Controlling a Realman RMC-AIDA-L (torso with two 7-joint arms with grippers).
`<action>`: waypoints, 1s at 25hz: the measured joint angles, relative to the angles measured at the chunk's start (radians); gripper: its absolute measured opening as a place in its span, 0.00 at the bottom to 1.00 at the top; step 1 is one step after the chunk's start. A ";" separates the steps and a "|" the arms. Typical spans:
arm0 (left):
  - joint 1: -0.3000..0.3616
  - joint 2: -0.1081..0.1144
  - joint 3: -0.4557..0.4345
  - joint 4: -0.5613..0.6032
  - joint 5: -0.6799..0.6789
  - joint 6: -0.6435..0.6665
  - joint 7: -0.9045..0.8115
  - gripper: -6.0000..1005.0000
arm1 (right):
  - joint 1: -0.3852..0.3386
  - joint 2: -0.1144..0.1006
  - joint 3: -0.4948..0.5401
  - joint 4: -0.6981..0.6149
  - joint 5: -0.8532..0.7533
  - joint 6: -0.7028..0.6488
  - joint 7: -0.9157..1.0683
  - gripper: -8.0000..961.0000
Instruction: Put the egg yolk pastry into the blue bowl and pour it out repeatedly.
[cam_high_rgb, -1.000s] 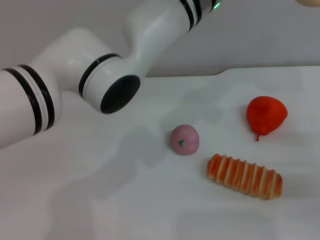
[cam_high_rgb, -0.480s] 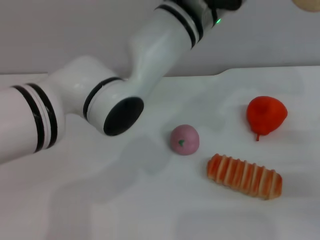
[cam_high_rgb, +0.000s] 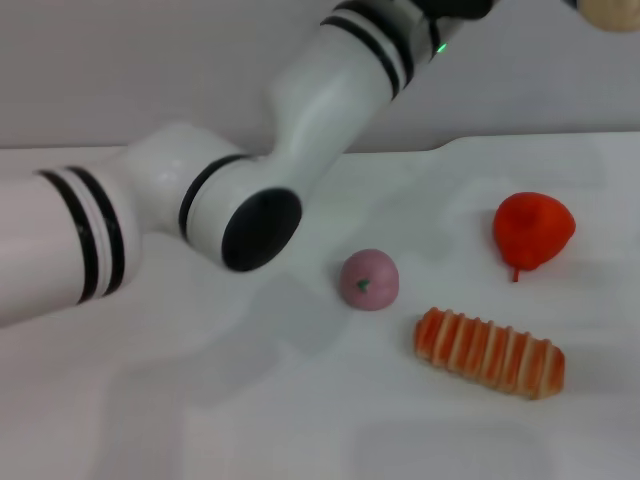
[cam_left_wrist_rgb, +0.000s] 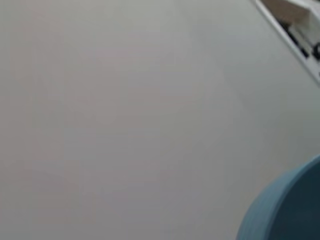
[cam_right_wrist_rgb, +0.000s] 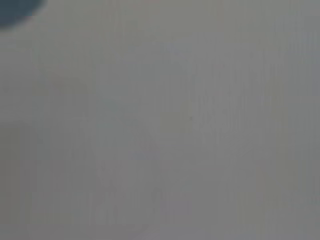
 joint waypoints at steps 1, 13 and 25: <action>-0.007 0.000 -0.006 -0.001 -0.007 -0.028 0.003 0.01 | 0.000 0.000 0.000 0.000 0.000 0.000 0.000 0.60; -0.036 0.000 -0.023 0.000 -0.129 -0.090 0.245 0.01 | 0.001 0.000 0.000 0.002 0.000 -0.002 -0.001 0.60; 0.032 0.000 0.104 -0.010 -0.135 0.143 0.327 0.01 | 0.010 -0.001 0.000 0.002 0.000 -0.002 -0.001 0.60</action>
